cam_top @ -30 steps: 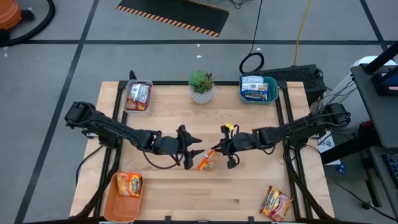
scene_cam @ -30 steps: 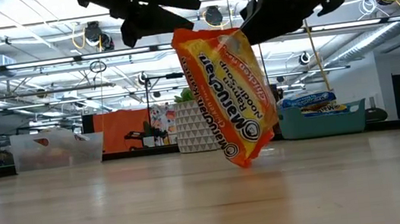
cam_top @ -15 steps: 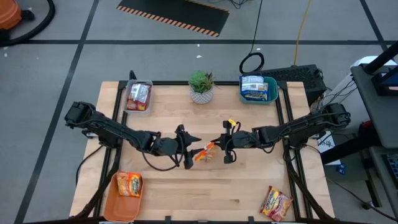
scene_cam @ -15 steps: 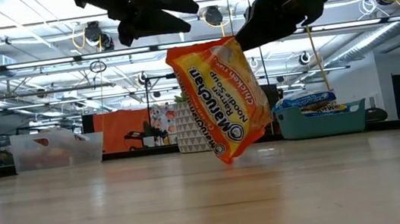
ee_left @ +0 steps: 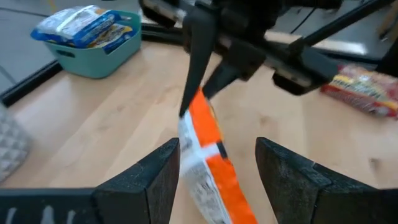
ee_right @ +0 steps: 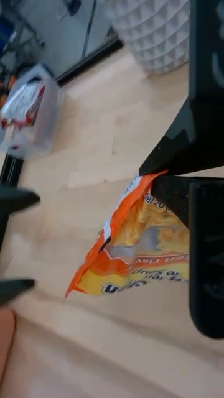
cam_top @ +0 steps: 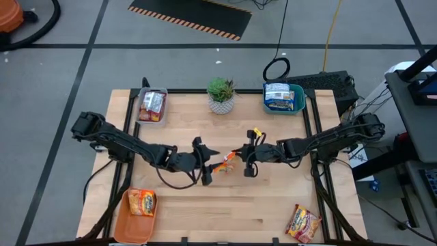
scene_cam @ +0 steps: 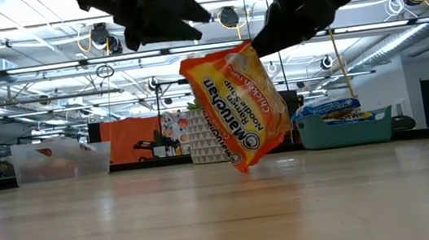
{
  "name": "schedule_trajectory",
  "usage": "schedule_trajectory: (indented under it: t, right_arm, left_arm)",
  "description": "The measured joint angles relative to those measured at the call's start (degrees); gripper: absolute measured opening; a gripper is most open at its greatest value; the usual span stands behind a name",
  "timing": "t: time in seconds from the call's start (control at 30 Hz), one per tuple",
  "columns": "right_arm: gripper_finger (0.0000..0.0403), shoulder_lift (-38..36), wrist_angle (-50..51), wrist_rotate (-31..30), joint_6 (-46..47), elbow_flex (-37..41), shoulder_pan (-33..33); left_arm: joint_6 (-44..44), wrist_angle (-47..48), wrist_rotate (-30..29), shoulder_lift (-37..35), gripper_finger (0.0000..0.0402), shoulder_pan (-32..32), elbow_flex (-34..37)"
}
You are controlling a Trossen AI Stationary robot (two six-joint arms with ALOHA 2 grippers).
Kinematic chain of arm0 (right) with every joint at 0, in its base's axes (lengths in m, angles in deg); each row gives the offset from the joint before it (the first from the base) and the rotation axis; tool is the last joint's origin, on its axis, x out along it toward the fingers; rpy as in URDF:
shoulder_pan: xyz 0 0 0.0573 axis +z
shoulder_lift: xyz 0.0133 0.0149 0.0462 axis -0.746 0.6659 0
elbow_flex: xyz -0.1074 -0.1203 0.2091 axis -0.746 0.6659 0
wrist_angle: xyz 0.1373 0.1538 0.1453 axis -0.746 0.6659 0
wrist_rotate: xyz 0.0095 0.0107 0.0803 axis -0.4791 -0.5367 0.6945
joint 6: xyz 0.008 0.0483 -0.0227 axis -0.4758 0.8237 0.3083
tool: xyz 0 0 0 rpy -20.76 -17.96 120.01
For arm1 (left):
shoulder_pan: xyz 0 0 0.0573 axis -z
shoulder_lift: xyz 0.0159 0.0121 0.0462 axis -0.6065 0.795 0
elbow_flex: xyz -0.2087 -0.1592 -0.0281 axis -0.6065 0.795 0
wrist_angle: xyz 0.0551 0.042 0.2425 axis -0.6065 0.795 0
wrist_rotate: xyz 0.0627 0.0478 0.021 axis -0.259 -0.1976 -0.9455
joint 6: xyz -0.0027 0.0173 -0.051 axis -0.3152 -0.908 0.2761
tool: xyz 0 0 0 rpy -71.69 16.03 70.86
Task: Sort Maruchan noodles
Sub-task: Put the orange noodle pack into the orange bin
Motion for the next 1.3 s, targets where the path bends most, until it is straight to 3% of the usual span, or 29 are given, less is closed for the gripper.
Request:
schedule_trajectory:
  t: [0.17,0.47,0.77,0.87,1.0,1.3]
  right_arm:
    - [0.0000,0.0,0.0,-4.6,0.8,0.0,0.0]
    - [0.0000,0.0,-0.3,-5.0,5.6,0.0,-1.0]
    - [0.0000,0.0,-0.4,-4.8,5.9,0.0,-1.0]
    - [0.0000,0.0,-0.3,-4.7,5.9,0.0,-1.0]
    - [0.0000,0.0,0.0,-4.7,5.9,0.0,-1.0]
    - [0.0000,0.0,1.2,-3.0,6.3,0.0,-1.0]
  left_arm:
    - [-2.1,2.2,-5.1,0.2,0.0214,0.7,0.0]
    - [-3.7,3.7,-5.3,1.0,0.0220,0.4,0.0]
    - [-3.3,2.6,-5.3,4.3,0.0318,-1.2,0.0]
    - [-2.9,3.0,-3.5,5.3,0.0342,-2.1,0.1]
    - [-1.8,-0.6,3.2,8.8,0.0350,-3.8,0.0]
    - [-0.5,-7.0,3.7,15.0,0.0351,-6.6,0.0]
